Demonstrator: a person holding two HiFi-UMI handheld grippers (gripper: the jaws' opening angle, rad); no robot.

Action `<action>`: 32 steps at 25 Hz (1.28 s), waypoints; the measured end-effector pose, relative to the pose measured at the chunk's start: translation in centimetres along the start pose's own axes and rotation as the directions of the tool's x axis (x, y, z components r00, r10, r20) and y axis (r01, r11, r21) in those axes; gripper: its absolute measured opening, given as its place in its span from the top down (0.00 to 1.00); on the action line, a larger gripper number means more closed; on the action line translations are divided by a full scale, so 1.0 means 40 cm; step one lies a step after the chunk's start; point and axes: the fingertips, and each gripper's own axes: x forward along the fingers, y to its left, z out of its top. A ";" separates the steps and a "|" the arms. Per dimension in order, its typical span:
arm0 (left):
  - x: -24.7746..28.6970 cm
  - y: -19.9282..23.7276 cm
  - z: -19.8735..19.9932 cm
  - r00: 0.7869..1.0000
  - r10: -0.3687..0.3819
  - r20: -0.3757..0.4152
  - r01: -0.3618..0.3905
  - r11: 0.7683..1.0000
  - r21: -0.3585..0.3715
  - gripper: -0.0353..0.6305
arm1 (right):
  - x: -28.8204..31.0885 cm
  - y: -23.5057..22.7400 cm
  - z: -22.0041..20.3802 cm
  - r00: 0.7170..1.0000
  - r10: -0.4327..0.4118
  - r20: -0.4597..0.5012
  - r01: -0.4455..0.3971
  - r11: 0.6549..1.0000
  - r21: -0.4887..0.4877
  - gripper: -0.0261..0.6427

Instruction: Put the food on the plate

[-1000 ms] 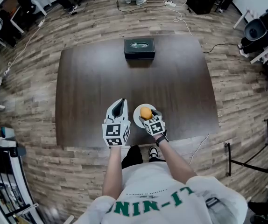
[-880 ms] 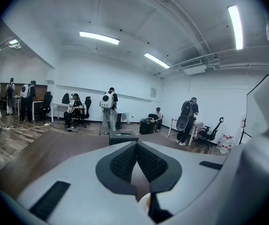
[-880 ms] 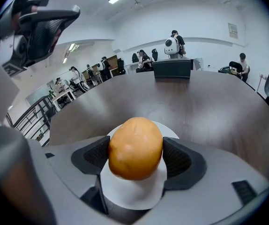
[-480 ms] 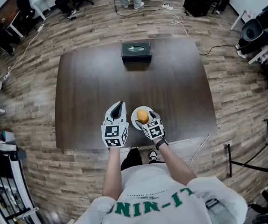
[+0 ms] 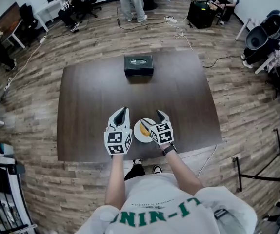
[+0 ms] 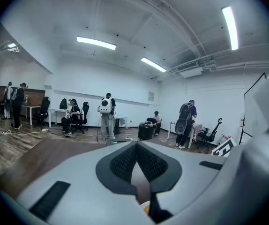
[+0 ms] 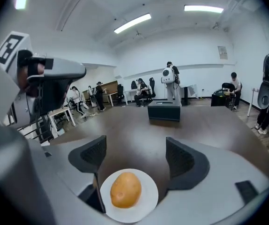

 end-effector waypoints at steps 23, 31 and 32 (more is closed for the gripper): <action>-0.012 -0.057 0.231 0.986 -0.040 0.161 0.029 0.997 0.072 0.93 | -0.299 -0.008 0.494 0.908 -0.051 0.417 0.093 0.992 -0.081 0.65; -0.014 -0.058 0.247 0.983 -0.046 0.176 0.032 0.996 0.078 0.93 | -0.347 -0.005 0.540 0.871 -0.064 0.488 0.113 0.991 -0.072 0.83; -0.013 -0.060 0.250 0.983 -0.047 0.179 0.034 0.996 0.079 0.93 | -0.351 -0.007 0.541 0.868 -0.066 0.493 0.115 0.991 -0.069 0.87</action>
